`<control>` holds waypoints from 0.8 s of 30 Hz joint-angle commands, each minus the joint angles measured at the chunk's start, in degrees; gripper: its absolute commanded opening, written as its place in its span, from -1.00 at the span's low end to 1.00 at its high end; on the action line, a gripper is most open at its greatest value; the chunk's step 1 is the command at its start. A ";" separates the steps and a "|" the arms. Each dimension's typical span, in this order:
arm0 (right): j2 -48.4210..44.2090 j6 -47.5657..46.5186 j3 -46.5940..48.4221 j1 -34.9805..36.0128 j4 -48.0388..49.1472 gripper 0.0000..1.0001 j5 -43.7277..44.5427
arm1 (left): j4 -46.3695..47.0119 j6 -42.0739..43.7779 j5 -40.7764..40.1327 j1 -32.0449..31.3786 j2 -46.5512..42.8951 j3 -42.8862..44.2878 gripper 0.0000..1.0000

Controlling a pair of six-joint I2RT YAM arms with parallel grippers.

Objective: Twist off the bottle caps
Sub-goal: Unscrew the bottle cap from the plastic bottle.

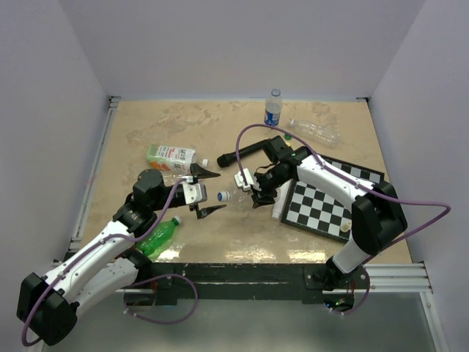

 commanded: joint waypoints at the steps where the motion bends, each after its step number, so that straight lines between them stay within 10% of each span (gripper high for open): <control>1: -1.28 -0.90 1.38 0.50 -0.60 -0.81 -1.28 | 3.47 -0.27 2.36 0.00 0.07 -0.57 0.86; 24: -1.28 -0.90 1.38 0.85 -0.51 -0.81 -1.02 | 2.59 -0.01 3.86 0.00 1.82 -0.04 0.52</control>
